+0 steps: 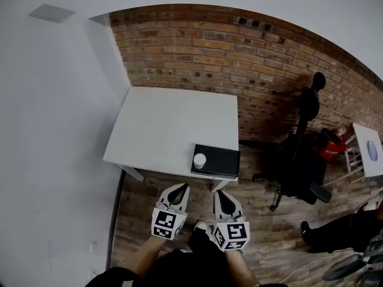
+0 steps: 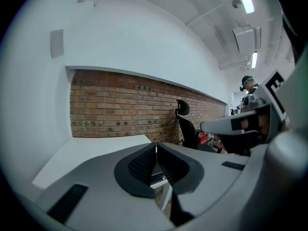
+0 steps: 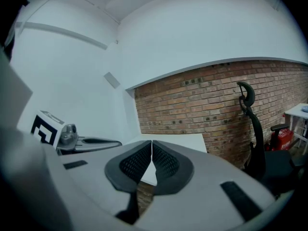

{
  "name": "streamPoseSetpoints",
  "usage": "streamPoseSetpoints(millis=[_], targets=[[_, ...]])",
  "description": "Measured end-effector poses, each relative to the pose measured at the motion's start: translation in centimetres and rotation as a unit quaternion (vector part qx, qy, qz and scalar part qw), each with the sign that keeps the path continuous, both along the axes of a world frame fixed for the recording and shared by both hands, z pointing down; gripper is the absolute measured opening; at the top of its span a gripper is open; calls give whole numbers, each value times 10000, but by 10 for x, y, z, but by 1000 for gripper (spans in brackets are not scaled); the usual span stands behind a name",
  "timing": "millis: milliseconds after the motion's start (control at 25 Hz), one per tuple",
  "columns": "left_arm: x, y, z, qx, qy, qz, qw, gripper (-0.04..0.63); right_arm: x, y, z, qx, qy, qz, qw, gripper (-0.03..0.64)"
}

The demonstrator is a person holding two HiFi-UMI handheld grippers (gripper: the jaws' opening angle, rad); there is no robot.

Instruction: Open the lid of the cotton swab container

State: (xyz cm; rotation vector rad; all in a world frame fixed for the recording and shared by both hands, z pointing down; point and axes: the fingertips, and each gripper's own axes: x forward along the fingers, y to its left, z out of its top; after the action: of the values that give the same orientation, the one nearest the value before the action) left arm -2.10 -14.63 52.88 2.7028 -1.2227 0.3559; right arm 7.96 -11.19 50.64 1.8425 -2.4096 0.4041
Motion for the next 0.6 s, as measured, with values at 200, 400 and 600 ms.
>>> streamPoseSetpoints(millis=[200, 400, 600], targets=[[11, -20, 8, -91, -97, -170, 9998, 15, 12, -28, 9, 79, 50, -224, 9997, 21], [16, -38, 18, -135, -168, -316, 9993, 15, 15, -52, 33, 34, 206, -524, 9984, 21], [16, -46, 23, -168, -180, -427, 9988, 15, 9, -65, 49, -68, 302, -778, 9965, 23]])
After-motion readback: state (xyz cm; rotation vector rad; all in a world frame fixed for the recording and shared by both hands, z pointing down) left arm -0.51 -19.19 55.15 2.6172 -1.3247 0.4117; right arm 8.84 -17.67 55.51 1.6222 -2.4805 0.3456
